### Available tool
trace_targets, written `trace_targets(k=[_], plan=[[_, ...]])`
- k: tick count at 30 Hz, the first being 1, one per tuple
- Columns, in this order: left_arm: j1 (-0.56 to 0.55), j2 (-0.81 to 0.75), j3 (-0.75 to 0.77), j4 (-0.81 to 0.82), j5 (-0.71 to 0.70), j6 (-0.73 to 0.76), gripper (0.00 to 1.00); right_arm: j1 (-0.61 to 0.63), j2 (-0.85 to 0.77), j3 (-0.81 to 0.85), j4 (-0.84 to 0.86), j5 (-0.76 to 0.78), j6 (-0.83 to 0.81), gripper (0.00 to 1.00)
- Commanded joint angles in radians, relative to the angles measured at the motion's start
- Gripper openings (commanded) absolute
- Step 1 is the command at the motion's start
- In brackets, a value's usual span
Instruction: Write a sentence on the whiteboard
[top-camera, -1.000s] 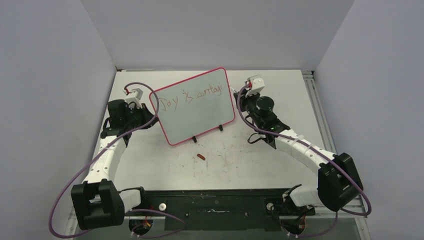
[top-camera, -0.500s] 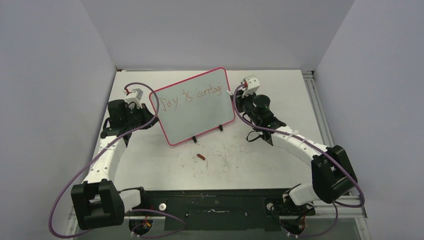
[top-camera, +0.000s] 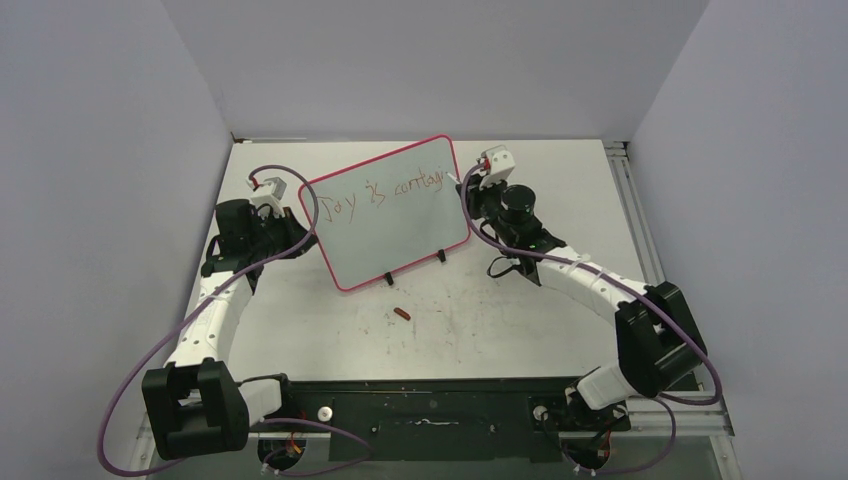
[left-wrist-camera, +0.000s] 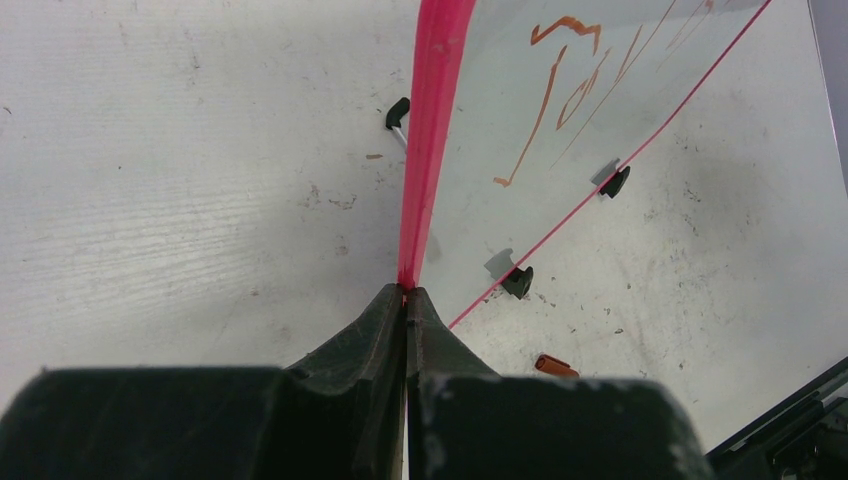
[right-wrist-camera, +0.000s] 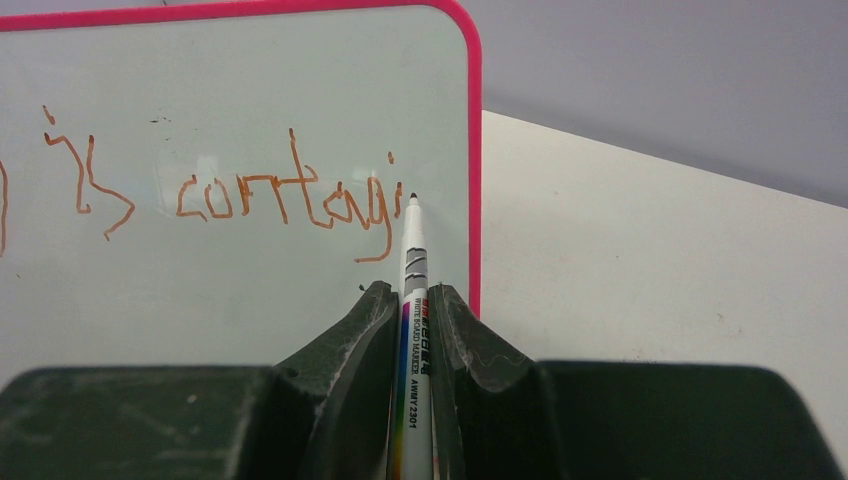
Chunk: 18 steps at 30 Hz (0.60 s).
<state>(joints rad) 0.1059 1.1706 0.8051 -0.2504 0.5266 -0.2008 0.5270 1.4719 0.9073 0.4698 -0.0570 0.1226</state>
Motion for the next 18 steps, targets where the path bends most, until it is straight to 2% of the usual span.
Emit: trace_targets(k=[1, 18], plan=[[-0.007, -0.007, 0.045, 0.004, 0.016, 0.014, 0.00, 0.013, 0.024, 0.058, 0.072, 0.001, -0.014, 0.05], [-0.012, -0.009, 0.043, 0.004, 0.017, 0.012, 0.00, 0.031, 0.043, 0.057, 0.100, 0.095, -0.032, 0.05]])
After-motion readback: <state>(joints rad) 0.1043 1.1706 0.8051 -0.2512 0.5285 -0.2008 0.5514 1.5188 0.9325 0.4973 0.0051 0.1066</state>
